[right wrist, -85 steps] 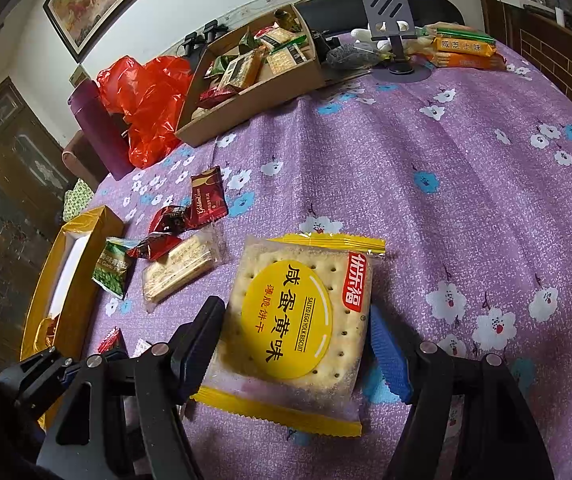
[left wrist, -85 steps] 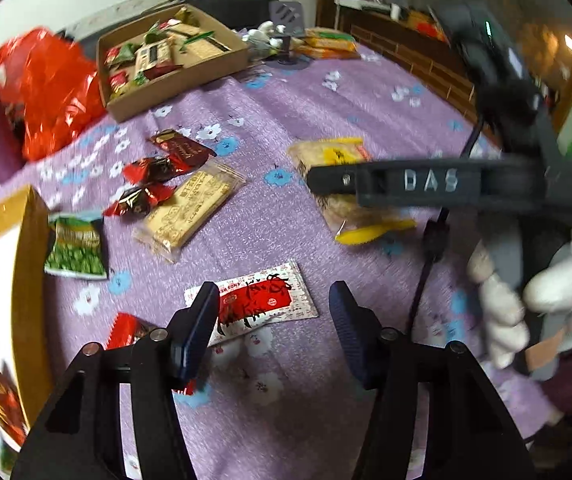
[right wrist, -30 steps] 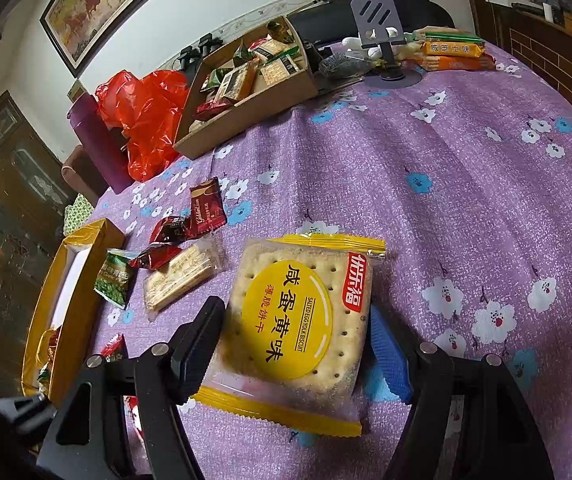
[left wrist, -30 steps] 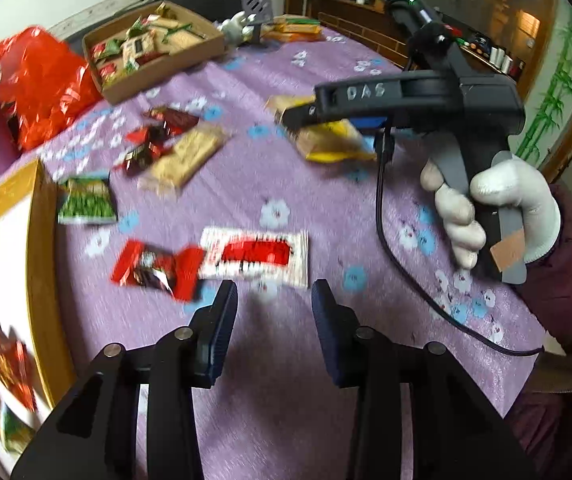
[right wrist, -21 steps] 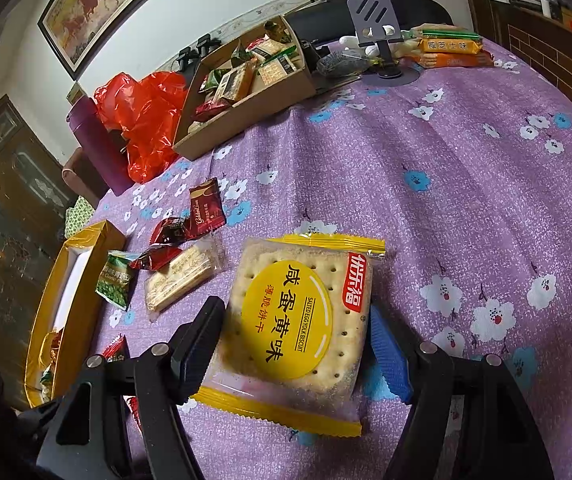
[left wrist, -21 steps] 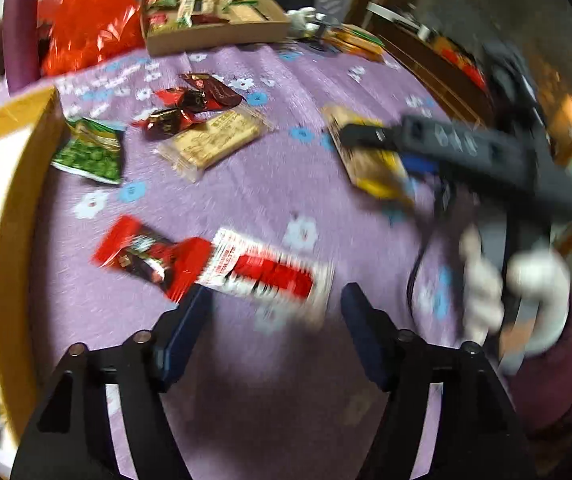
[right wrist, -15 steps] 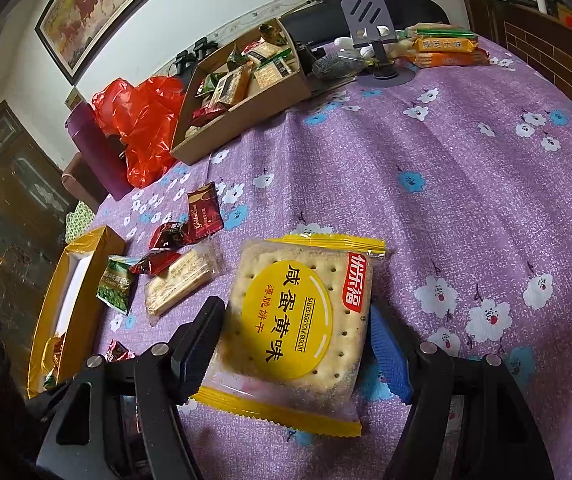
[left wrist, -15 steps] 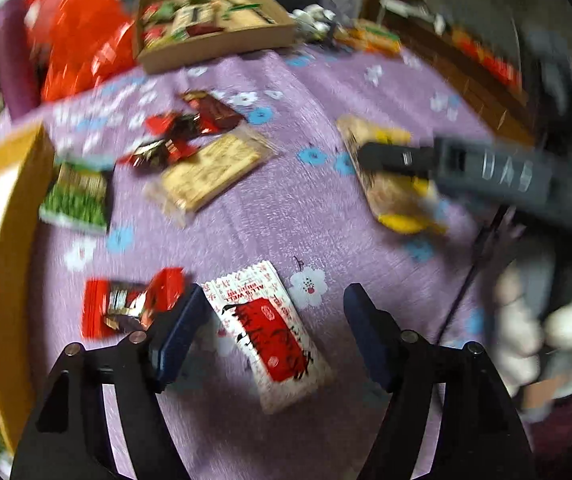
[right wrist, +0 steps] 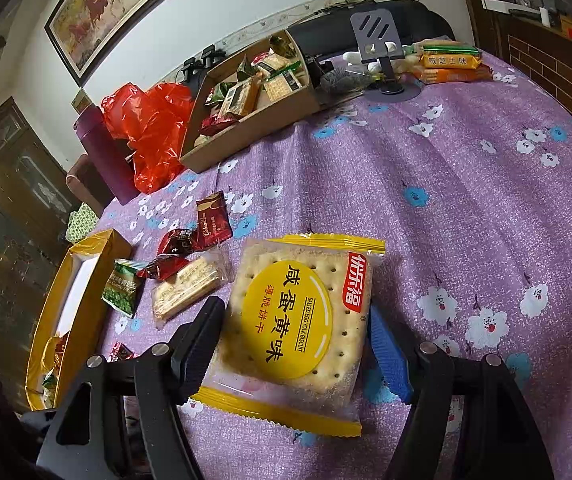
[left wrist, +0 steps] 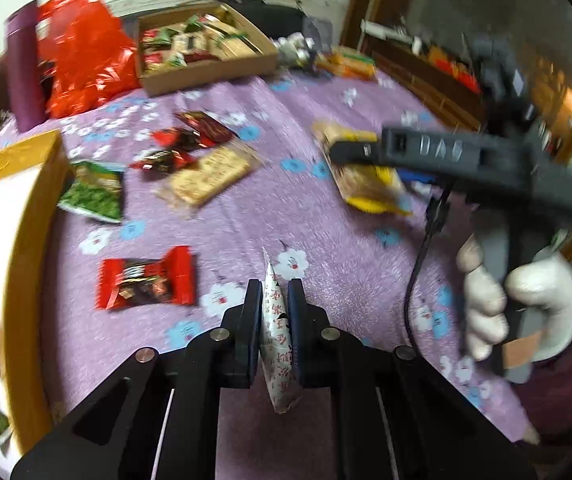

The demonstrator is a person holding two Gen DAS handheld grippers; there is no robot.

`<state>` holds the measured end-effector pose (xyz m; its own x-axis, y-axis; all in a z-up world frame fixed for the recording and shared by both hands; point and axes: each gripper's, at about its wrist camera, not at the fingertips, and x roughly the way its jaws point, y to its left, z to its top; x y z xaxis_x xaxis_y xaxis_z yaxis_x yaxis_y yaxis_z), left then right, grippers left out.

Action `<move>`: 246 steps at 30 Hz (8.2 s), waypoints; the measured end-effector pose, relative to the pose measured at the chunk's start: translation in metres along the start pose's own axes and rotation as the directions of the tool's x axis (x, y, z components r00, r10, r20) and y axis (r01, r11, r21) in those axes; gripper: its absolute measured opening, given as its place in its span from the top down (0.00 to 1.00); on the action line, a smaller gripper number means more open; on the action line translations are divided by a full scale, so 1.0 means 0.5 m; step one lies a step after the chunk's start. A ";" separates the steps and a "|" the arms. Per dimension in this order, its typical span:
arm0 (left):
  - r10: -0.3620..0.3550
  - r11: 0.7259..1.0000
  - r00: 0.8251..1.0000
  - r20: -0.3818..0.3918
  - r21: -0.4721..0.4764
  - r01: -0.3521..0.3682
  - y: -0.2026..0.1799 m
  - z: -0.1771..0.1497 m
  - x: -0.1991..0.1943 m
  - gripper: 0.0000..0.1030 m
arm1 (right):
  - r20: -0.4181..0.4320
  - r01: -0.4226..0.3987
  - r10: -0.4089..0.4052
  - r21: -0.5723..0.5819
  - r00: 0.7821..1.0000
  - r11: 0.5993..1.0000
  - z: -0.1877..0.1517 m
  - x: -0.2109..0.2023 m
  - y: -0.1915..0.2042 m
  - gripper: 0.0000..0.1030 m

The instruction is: Organize snacks

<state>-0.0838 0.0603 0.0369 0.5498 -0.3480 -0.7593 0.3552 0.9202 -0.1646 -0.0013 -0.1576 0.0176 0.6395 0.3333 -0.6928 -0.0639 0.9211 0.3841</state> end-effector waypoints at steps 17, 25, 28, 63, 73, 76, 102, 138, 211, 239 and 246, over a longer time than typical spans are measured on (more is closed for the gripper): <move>0.077 0.963 0.960 0.271 -0.269 -0.001 0.283 -0.038 -0.250 0.90 | 0.081 0.015 -0.003 -0.144 0.997 0.989 -0.011 -0.072 0.142 0.30; 0.181 0.919 0.950 0.255 -0.387 -0.071 0.407 -0.065 -0.265 0.90 | -0.033 -0.150 0.146 -0.198 0.989 0.969 -0.018 -0.047 0.299 0.30; 0.200 0.900 0.953 0.228 -0.427 -0.086 0.448 -0.079 -0.255 0.90 | -0.076 -0.205 0.192 -0.224 0.978 0.953 -0.028 -0.029 0.360 0.30; -0.033 0.892 0.952 0.303 -0.420 0.164 0.321 -0.114 -0.273 0.35 | -0.087 -0.071 0.062 -0.095 0.994 0.993 0.021 0.041 0.174 0.28; 0.002 0.922 0.973 0.232 -0.377 0.087 0.249 -0.101 -0.253 0.35 | -0.233 -0.195 0.116 -0.355 0.966 0.914 -0.067 0.117 0.296 0.30; 0.026 0.922 0.975 0.220 -0.383 0.062 0.250 -0.102 -0.255 0.35 | -0.219 -0.167 0.069 -0.467 0.973 0.868 -0.099 0.136 0.342 0.28; 0.122 0.985 0.992 -0.014 -0.122 -0.123 0.168 0.126 -0.009 0.35 | -0.148 -0.152 0.117 -0.256 0.982 0.955 -0.017 0.078 0.183 0.84; 0.145 0.982 0.989 0.044 -0.127 -0.138 0.161 0.075 -0.053 0.65 | -0.196 -0.090 0.015 -0.381 0.980 0.920 -0.056 0.097 0.219 0.77; 0.010 0.955 0.983 0.181 -0.295 0.044 0.131 -0.113 -0.261 0.22 | 0.024 -0.133 0.137 -0.138 0.990 0.982 -0.008 -0.107 0.130 0.43; -0.112 0.960 0.990 0.087 -0.246 0.130 0.128 -0.103 -0.156 0.22 | -0.176 0.069 -0.113 -0.237 0.978 0.969 0.152 0.275 0.227 0.70; -0.101 0.960 0.991 0.090 -0.252 0.120 0.136 -0.102 -0.152 0.22 | -0.256 -0.008 -0.101 -0.393 0.961 0.919 0.051 0.202 0.255 0.74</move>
<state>-0.1400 0.1585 0.0514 0.5774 -0.4535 -0.6789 0.2170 0.8869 -0.4079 0.0747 -0.0118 0.0123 0.4255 0.2786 -0.8610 -0.3652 0.9234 0.1183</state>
